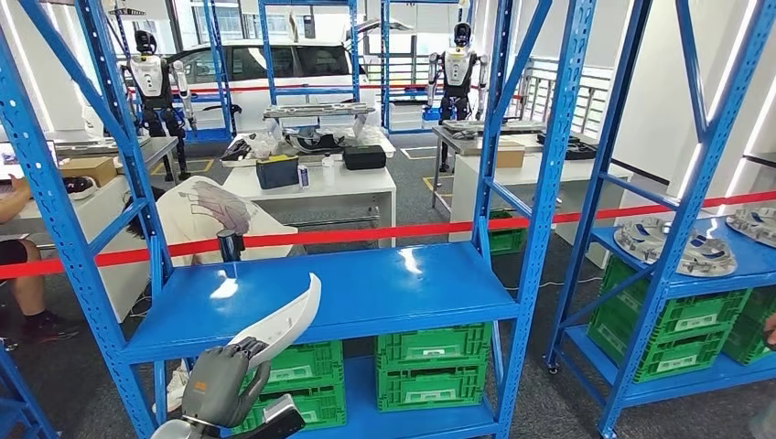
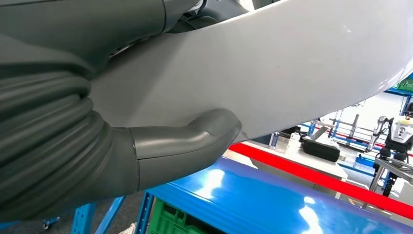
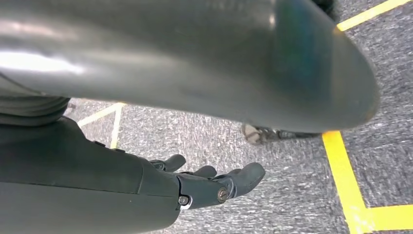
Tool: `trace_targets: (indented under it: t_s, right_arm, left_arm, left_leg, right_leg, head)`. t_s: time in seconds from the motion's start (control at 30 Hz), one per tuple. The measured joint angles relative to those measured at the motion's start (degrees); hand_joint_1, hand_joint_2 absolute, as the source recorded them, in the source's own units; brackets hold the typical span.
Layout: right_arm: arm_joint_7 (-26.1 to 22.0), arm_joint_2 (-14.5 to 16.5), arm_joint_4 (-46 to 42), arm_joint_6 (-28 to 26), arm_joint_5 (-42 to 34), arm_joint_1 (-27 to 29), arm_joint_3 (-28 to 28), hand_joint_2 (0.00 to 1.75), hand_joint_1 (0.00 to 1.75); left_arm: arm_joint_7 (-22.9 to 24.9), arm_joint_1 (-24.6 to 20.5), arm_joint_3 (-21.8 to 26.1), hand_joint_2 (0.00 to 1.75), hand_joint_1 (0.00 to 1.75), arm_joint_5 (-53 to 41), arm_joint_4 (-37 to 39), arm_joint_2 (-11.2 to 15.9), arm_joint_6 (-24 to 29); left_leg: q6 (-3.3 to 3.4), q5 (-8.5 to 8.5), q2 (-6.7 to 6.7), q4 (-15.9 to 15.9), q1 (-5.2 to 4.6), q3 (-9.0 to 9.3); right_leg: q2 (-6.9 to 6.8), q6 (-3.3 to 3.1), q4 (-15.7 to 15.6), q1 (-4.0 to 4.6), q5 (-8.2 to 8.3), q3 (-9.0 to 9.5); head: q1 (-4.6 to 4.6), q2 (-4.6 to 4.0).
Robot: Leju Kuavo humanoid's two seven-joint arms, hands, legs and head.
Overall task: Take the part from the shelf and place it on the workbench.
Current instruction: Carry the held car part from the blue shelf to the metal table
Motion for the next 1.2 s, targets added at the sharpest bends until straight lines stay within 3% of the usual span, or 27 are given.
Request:
trace_targets:
  t_s: [0.07, 0.13, 0.2, 0.3, 0.33, 0.37, 0.4, 0.47, 0.53, 0.6, 0.7, 0.73, 0.83, 0.87, 0.9, 0.97, 1.03, 1.07, 1.13, 1.2]
  right_arm:
    - [0.0, 0.0, 0.0, 0.0, 0.0, 0.0, 0.0, 0.0, 0.0]
    - [0.0, 0.0, 0.0, 0.0, 0.0, 0.0, 0.0, 0.0, 0.0]
    - [0.0, 0.0, 0.0, 0.0, 0.0, 0.0, 0.0, 0.0, 0.0]
    - [0.0, 0.0, 0.0, -0.1, 0.0, 0.0, 0.0, 0.0, 0.0]
    - [0.0, 0.0, 0.0, -0.1, 0.0, 0.0, 0.0, 0.0, 0.0]
    - [0.0, 0.0, 0.0, -0.1, 0.0, 0.0, 0.0, 0.0, 0.0]
    - [0.1, -0.1, 0.0, -0.1, -0.3, 0.0, 0.0, 0.0, 0.0]
    - [0.5, -0.3, 0.0, -0.1, -1.3, 0.1, -0.6, 0.0, 0.0]
    - [0.7, -0.9, 0.0, -0.1, -2.1, 0.3, -1.5, 0.0, 0.0]
    - [0.7, -1.5, -0.1, -0.1, -2.1, 0.4, -2.1, 0.0, 0.0]
    - [0.7, -2.2, -0.1, -0.1, -1.6, 0.6, -2.5, 0.0, 0.0]
    - [0.7, -2.3, -0.1, -0.1, -1.3, 0.7, -2.5, 0.0, 0.0]
    - [0.7, -2.5, -0.1, -0.1, -0.4, 1.0, -2.5, 0.0, 0.0]
    - [0.7, -2.6, -0.1, -0.1, -0.1, 1.0, -2.5, 0.0, 0.0]
    - [0.7, -2.7, -0.1, -0.1, 0.1, 1.0, -2.5, 0.0, 0.0]
    - [0.7, -3.0, -0.1, -0.1, 0.4, 1.0, -2.5, 0.0, 0.0]
    - [0.7, -3.2, -0.1, -0.1, 0.6, 1.0, -2.5, 0.0, 0.0]
    - [0.7, -3.3, -0.1, -0.1, 0.6, 1.0, -2.5, 0.0, 0.0]
    - [0.7, -3.3, -0.1, -0.1, 0.6, 0.9, -2.5, 0.0, 0.0]
    - [0.8, -3.3, -0.1, -0.1, 0.6, 0.8, -2.5, 0.0, 0.0]
  left_arm:
    - [0.0, 0.0, 0.0, 1.75, 1.75, 0.0, 0.0, 0.0, 0.0]
    - [0.0, 0.0, 0.0, 1.75, 1.75, 0.0, 0.0, 0.0, 0.0]
    - [0.0, -0.1, 0.0, 1.75, 1.75, 0.0, -0.1, 0.0, 0.0]
    - [0.0, 0.0, 0.0, 1.75, 1.75, 0.0, 0.0, 0.0, 0.0]
    - [0.0, 0.1, 0.0, 1.75, 1.75, 0.0, 0.1, 0.0, 0.0]
    - [-0.1, 0.2, 0.0, 1.75, 1.75, 0.0, 0.2, 0.0, -0.1]
    - [-0.6, 0.1, 0.0, 1.75, 1.75, 0.4, 0.3, -0.1, -0.7]
    - [-2.7, -0.8, 0.0, 1.75, 1.75, 1.4, 1.6, -1.0, -2.5]
    - [-4.7, -2.5, -0.1, 1.75, 1.75, 2.4, 4.7, -3.2, -3.3]
    - [-5.4, -3.7, -0.3, 1.75, 1.75, 3.0, 7.7, -5.3, -2.3]
    - [-5.7, -4.7, -0.6, 1.75, 1.75, 3.8, 10.5, -6.2, -1.2]
    - [-5.6, -5.0, -0.6, 1.75, 1.75, 4.0, 11.0, -6.1, -1.0]
    - [-5.6, -5.0, -0.6, 1.75, 1.75, 4.6, 12.0, -5.4, -0.7]
    - [-5.8, -4.8, -0.6, 1.75, 1.75, 4.8, 12.1, -5.0, -0.6]
    - [-5.9, -4.5, -0.6, 1.75, 1.75, 5.0, 12.3, -4.6, -0.6]
    - [-6.1, -4.2, -0.5, 1.75, 1.75, 5.2, 12.5, -3.6, -0.4]
    - [-6.3, -4.2, -0.5, 1.75, 1.75, 5.4, 12.6, -3.0, -0.1]
    - [-6.4, -4.2, -0.5, 1.75, 1.75, 5.4, 12.6, -2.8, 0.0]
    - [-6.6, -4.1, -0.5, 1.75, 1.75, 5.4, 12.7, -2.4, 0.1]
    - [-6.6, -4.1, -0.5, 1.75, 1.75, 5.4, 13.0, -1.9, 0.2]
  left_leg:
    - [-0.73, -0.31, -0.08, 0.3, -0.09, -0.09]
    - [-1.42, -0.46, -0.1, 0.4, -0.04, -0.12]
    - [-2.07, -1.76, -0.07, 2.2, 0.12, -0.99]
    - [-2.65, -6.29, -0.05, 11.8, 0.26, -5.6]
    - [-2.7, -7.01, -0.05, 14.7, 0.27, -7.12]
    - [-2.65, -6.66, -0.05, 16.0, 0.27, -7.9]
    - [-2.49, -5.22, -0.05, 15.1, 0.26, -7.68]
    - [-1.89, -1.06, 0.1, 8.5, 0.12, -4.94]
    - [-1.26, 0.91, 0.54, 2.6, -0.33, -2.05]
    - [-0.79, 0.75, 0.7, 0.9, -0.68, -1.25]
    - [0.1, 0.97, 0.44, 0.1, -0.43, -1.11]
    - [0.47, 1.1, 0.37, -0.1, -0.31, -1.02]
    - [1.02, 1.19, -0.3, 0.0, -0.29, -1.14]
    - [1.02, 1.19, -0.67, 0.0, -0.28, -1.16]
    - [0.98, 1.17, -1.07, 0.2, -0.24, -1.17]
    - [0.7, 1.04, -2.02, 0.6, -0.08, -1.25]
    - [0.02, 0.92, -3.13, 1.1, -0.07, -1.67]
    - [-0.39, 0.97, -3.63, 1.2, -0.05, -1.89]
    - [-1.22, 1.29, -4.54, 1.0, 0.1, -2.14]
    - [-1.89, 0.81, -3.59, 1.7, 0.2, -2.71]
  right_leg:
    - [0.09, -0.54, -2.8, 0.18, -0.01, 1.48]
    - [0.15, -1.34, -3.1, 0.19, -0.13, 1.46]
    - [0.15, -2.09, -3.3, 0.09, 0.0, 1.6]
    - [0.08, -2.71, -3.4, 0.12, -0.02, 1.71]
    - [0.09, -2.75, -3.4, 0.17, -0.04, 1.72]
    - [0.1, -2.79, -3.4, 0.22, -0.07, 1.75]
    - [0.13, -2.8, -3.4, 0.26, -0.11, 1.8]
    - [0.03, -2.67, -3.4, 0.31, -0.23, 1.99]
    - [-0.49, -2.24, -3.4, 0.43, -0.38, 2.02]
    - [-0.99, -1.64, -3.4, 0.51, -0.37, 1.98]
    - [-0.88, -0.77, -2.4, 0.48, -1.17, 1.55]
    - [-0.76, -0.55, -0.5, 0.46, -2.32, 0.69]
    - [-0.62, -0.08, 9.5, 0.33, -6.63, -3.97]
    - [-0.62, 0.04, 11.3, 0.27, -6.81, -4.88]
    - [-0.59, 0.13, 11.0, 0.18, -5.96, -4.82]
    - [0.09, 0.23, 4.9, -0.19, -2.54, -1.95]
    - [1.6, 0.18, -1.1, -0.46, -0.82, 1.03]
    - [2.06, 0.03, -2.4, -0.47, -0.81, 1.66]
    - [1.63, -0.62, -2.6, -0.27, -0.85, 1.86]
    - [0.77, -1.48, -3.0, -0.22, -0.61, 2.02]
  head:
    - [-0.05, 0.0]
    - [-0.08, 0.0]
    - [-0.12, 0.0]
    - [-0.18, 0.0]
    - [-0.17, 0.0]
    - [-0.17, 0.0]
    - [-0.17, 0.0]
    - [-0.18, 0.0]
    - [-0.18, 0.0]
    - [-0.13, 0.0]
    - [0.0, 0.0]
    - [-0.01, 0.0]
    - [0.03, 0.0]
    - [0.05, 0.0]
    - [0.06, 0.0]
    - [0.07, 0.0]
    - [0.07, 0.0]
    - [0.07, 0.0]
    - [0.07, 0.0]
    - [0.03, 0.0]
